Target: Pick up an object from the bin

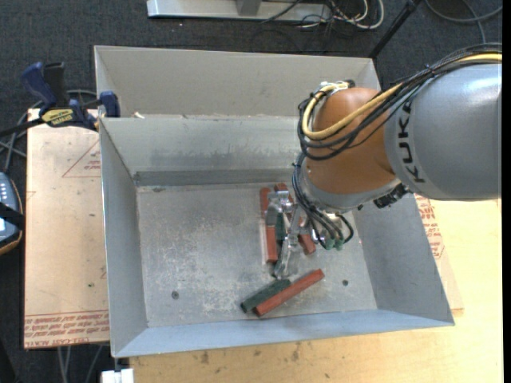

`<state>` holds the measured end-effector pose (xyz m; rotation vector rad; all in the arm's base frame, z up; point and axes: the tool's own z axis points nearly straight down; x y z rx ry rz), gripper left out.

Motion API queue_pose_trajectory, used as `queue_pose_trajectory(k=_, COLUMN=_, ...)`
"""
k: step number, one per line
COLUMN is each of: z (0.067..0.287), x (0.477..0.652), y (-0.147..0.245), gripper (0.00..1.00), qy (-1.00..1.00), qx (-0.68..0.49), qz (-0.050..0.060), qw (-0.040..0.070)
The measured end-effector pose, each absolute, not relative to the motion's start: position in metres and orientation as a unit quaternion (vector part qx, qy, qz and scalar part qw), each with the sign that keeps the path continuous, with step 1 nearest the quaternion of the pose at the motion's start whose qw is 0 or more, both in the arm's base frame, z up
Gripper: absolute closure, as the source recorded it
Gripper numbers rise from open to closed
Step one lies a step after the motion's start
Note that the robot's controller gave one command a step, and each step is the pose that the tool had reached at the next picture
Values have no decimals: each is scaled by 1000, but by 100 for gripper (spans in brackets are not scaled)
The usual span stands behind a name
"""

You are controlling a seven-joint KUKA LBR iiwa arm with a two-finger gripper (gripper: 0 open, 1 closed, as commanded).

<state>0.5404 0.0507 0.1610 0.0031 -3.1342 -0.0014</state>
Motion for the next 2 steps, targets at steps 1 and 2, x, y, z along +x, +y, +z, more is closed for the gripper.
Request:
queue_pose_trajectory(k=1, z=166, x=542, y=50, gripper=0, qy=-1000, qx=0, qz=-1, qw=0)
queue_pose_trajectory(k=2, z=128, x=524, y=36, gripper=0, qy=-996, qx=84, qz=-1, qw=-4)
